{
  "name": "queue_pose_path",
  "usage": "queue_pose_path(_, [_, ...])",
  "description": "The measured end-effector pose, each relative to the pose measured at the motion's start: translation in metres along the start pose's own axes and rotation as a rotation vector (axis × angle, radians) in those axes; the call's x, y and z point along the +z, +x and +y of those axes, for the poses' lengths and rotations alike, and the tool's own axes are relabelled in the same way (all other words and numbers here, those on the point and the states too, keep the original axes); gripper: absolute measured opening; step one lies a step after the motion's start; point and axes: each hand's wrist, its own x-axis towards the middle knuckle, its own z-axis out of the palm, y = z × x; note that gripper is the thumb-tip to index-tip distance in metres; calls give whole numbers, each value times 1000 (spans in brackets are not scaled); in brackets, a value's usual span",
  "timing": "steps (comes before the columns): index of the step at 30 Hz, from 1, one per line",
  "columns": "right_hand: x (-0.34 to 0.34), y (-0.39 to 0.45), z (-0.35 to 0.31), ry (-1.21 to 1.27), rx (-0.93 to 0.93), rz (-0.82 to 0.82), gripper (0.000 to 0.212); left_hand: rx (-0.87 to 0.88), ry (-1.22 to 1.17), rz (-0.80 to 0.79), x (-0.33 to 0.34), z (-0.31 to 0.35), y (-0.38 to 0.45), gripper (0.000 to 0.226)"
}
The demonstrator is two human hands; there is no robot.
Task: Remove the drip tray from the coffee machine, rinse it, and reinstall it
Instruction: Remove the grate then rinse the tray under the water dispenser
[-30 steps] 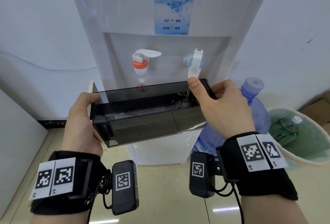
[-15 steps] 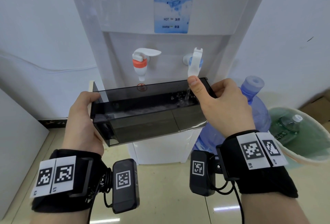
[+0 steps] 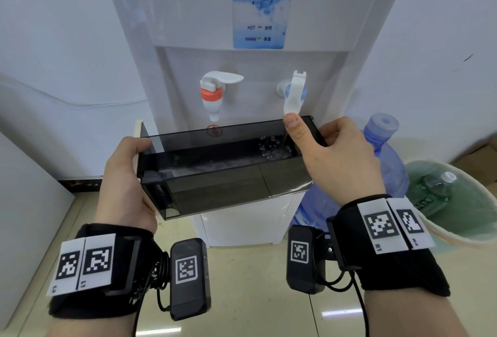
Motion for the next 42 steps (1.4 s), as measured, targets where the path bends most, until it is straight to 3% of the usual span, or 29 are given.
queue_pose_path(8, [-2,2,-2,15,-5,-4,84,6,7,6,0,0,3,34])
queue_pose_path(16, [-4,1,-5,16,-4,0,80,9,6,12,-3,-1,6,21])
queue_pose_path(36, [-9,-2,-16,56,26,14,81,-11,21,5,-2,6,6,29])
queue_pose_path(38, [-12,-3,-19,53,-51,80,74,-10,25,4,-2,7,6,29])
queue_pose_path(42, [-18,-2,-27,149,-192,53,34,-11,16,0,2,8,7,29])
